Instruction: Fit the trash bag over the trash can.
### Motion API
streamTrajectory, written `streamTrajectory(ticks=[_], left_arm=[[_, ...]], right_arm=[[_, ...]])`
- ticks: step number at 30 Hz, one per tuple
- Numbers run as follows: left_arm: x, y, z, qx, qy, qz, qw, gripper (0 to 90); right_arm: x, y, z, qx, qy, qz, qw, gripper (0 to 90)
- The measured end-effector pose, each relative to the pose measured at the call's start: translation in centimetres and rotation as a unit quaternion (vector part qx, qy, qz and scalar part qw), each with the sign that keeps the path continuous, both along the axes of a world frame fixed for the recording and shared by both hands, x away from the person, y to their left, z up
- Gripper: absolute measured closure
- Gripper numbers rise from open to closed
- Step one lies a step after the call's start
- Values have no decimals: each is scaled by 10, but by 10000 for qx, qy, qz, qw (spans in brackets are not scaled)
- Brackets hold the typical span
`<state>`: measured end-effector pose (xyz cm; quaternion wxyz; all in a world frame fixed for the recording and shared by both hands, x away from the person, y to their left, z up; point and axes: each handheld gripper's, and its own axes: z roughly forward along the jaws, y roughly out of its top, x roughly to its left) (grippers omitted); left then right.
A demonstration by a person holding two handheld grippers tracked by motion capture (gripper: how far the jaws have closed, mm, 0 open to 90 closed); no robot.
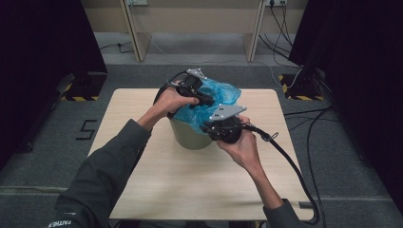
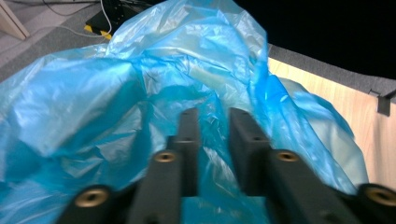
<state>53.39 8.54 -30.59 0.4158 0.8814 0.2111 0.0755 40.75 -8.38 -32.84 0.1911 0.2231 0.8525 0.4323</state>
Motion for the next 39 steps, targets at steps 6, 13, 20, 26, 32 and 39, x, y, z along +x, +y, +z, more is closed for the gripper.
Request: streamTrajectory(ticks=[6,13,20,26,32,39], left_arm=[[-4,21,15,-193,-345,176,9991,895],[-2,56,19,-350,-477,467,9972,897],[8,118,13,-685,-487,1099,9904,897],[20,155,1,-837,-356,1558,9836,897],[27,166,-7,-863,-302,1749,9803,896],[36,179,-18,-868,-178,1982,9761,895]], right_arm=[[0,-21,5,155,-48,-375,9992,662],[0,-39,8,225,-269,-731,9967,596],[22,-49,13,263,-173,-1179,9925,420],[37,-35,3,473,203,-821,9953,411],[34,-20,1,117,59,-257,9996,766],[9,-18,-3,-125,50,210,9997,900]])
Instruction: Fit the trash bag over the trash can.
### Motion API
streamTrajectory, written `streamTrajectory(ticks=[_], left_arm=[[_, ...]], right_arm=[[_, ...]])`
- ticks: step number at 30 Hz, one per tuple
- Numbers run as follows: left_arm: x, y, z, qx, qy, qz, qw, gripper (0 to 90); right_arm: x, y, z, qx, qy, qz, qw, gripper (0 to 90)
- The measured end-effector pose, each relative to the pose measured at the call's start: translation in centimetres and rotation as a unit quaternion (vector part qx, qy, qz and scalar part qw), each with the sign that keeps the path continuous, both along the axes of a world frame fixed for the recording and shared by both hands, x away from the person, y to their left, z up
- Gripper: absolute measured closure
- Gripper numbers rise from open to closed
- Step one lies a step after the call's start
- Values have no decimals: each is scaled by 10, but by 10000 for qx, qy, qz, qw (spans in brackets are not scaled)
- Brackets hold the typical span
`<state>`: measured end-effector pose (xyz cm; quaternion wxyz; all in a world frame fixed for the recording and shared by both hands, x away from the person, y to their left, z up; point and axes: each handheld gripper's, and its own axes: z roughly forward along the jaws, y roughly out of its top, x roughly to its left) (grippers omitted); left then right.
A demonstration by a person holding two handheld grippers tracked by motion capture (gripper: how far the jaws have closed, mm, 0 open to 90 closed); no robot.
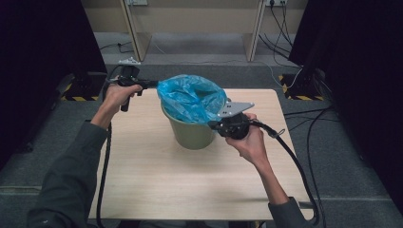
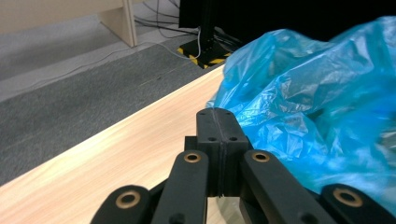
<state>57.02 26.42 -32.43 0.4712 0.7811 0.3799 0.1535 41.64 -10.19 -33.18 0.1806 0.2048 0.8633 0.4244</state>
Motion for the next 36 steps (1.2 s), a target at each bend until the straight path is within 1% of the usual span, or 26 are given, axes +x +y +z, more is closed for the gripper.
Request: streamTrajectory(ticks=[2,3,6,8,10,11,12,13,14,15,16,17,18,19,20,21,22,24,26,27,28,30,33,34,35,36], left_arm=[[0,1,-2,14,19,-9,10000,895],[-2,2,-4,43,22,-33,10000,895],[-5,5,-7,25,17,-40,10000,893],[-6,6,-7,35,14,-36,10000,887],[-8,9,-10,99,53,-33,9999,871],[-8,10,-11,90,74,-25,9999,853],[-9,12,-12,45,93,5,9999,814],[-11,13,-11,4,88,25,10000,741],[-11,13,-11,4,88,25,10000,669],[-16,15,-6,-109,50,20,9999,602],[-20,16,-3,-178,43,38,9998,538],[-24,16,2,-241,11,65,9997,478],[-29,16,6,-258,-28,71,9996,434],[-33,16,10,-284,-67,51,9996,401],[-33,16,10,-284,-67,51,9996,366],[-42,15,17,-333,-157,57,9993,334],[-42,15,17,-333,-157,57,9993,319],[-49,12,22,-332,-201,27,9992,306],[-54,8,23,-322,-186,-51,9993,294],[-57,1,21,-365,-99,-143,9992,293],[-57,-3,19,-354,-1,-209,9992,284],[-56,-12,12,-287,131,-322,9990,267],[-51,-21,3,-295,244,-353,9986,268],[-51,-21,3,-295,244,-353,9986,296],[-49,-25,-1,-209,196,-404,9988,369],[-48,-26,-2,-147,143,-470,9987,444]], right_arm=[[-9,2,-3,-89,-32,103,9999,900],[-14,3,-6,-124,-18,156,9998,900],[-24,6,-17,-234,64,274,9993,900],[-26,8,-24,-311,112,305,9990,900],[-26,8,-31,-328,186,305,9988,900],[-26,7,-33,-317,212,283,9989,900],[-25,6,-33,-299,214,250,9990,900],[-25,4,-33,-230,215,184,9993,860],[-24,2,-30,-140,211,108,9996,813],[-24,-1,-27,-43,186,39,9998,749],[-24,-2,-25,30,169,-2,9999,685],[-24,-4,-21,128,169,-74,9997,642],[-24,-7,-16,223,116,-194,9995,608],[-24,-9,-12,255,57,-240,9994,581],[-25,-12,-8,299,-9,-280,9992,559],[-26,-14,-3,383,-60,-331,9987,535],[-26,-14,-3,383,-60,-331,9987,535],[-29,-17,5,571,-173,-440,9972,478],[-29,-15,16,720,-277,-529,9956,430],[-28,-13,19,761,-308,-529,9952,421],[-26,-10,21,797,-332,-520,9949,413],[-21,-1,25,817,-314,-488,9950,394],[-11,13,25,880,-167,-375,9953,389],[-11,13,25,880,-167,-375,9953,389],[-2,23,21,892,17,-304,9956,402],[1,27,18,825,83,-270,9962,442]])
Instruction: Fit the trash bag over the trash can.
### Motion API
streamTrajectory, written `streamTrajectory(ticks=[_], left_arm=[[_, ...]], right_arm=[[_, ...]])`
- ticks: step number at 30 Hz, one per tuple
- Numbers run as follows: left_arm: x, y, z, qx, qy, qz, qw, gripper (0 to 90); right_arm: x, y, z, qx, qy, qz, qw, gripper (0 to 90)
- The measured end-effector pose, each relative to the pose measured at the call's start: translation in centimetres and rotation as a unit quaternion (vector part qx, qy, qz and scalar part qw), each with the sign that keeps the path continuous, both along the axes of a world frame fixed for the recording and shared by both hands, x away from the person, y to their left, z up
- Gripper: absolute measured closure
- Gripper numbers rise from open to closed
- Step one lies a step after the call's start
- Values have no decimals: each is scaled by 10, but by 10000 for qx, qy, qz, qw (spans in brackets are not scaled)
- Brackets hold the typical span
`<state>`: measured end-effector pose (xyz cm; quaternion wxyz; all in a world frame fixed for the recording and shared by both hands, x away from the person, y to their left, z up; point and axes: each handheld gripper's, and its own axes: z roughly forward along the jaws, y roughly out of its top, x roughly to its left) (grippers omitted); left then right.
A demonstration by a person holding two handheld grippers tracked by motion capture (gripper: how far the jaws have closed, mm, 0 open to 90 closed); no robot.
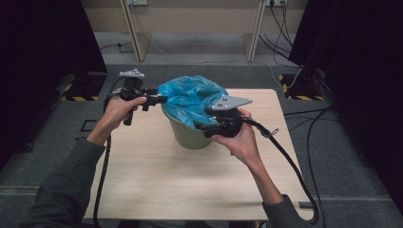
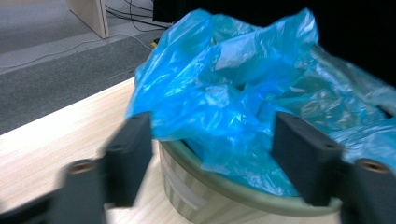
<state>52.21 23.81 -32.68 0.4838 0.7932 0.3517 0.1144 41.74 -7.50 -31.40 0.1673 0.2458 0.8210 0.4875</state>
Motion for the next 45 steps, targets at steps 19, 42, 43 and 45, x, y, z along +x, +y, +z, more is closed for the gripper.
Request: streamTrajectory(ticks=[19,42,43,45], left_arm=[[-29,26,-22,240,-412,-370,9982,891],[-27,25,-20,-43,-417,-279,9987,881],[-28,25,-20,-40,-437,-290,9986,885],[-30,26,-19,-59,-471,-322,9984,889]], right_arm=[[-25,24,-65,-1312,209,963,9864,896],[-9,19,-24,-890,-303,319,9951,743],[-9,19,-25,-909,-325,376,9946,807],[-14,19,-26,-998,-376,534,9929,885]])
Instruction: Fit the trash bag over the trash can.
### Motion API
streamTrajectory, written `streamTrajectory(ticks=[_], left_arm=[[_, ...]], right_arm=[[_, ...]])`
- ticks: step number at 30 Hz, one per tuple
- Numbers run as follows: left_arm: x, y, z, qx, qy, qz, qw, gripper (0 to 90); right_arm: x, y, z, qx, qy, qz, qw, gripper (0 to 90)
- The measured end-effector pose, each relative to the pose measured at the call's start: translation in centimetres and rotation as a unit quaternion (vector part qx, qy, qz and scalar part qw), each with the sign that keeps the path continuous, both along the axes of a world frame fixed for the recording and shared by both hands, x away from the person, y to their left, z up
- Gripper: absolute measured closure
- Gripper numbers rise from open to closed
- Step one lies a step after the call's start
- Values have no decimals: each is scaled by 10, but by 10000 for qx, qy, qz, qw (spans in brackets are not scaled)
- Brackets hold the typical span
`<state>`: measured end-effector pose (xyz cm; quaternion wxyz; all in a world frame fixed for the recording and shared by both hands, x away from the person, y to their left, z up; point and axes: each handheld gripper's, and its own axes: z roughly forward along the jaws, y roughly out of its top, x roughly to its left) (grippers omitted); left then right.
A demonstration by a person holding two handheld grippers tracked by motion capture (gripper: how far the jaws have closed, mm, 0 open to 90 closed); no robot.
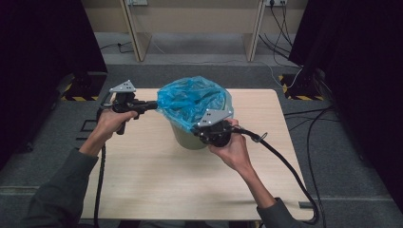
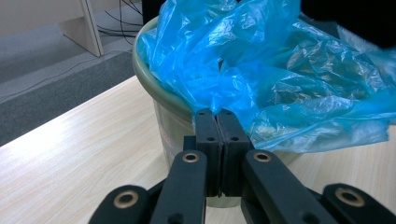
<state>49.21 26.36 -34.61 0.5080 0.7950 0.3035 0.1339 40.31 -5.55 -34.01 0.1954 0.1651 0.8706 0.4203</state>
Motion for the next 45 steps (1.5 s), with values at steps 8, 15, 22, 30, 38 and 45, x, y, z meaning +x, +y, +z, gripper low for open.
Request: streamTrajectory(ticks=[8,15,22,30,38,45], left_arm=[[-5,-3,-9,88,43,-97,9999,894],[-5,1,-32,220,155,50,9996,894],[-7,15,-20,-12,162,230,9996,587],[-3,6,16,-340,-285,379,9983,298],[15,-26,24,74,-355,164,9992,323],[40,-28,21,112,-467,345,9982,839]], right_arm=[[-11,12,-42,-638,350,209,9971,900],[-6,4,-58,-502,446,-33,9977,650],[-22,-42,-6,287,-98,-566,9979,463],[7,-70,-1,479,-51,-1702,9842,419],[37,-71,-43,514,618,-2030,9759,449],[60,-73,-57,470,655,-1732,9816,825]])
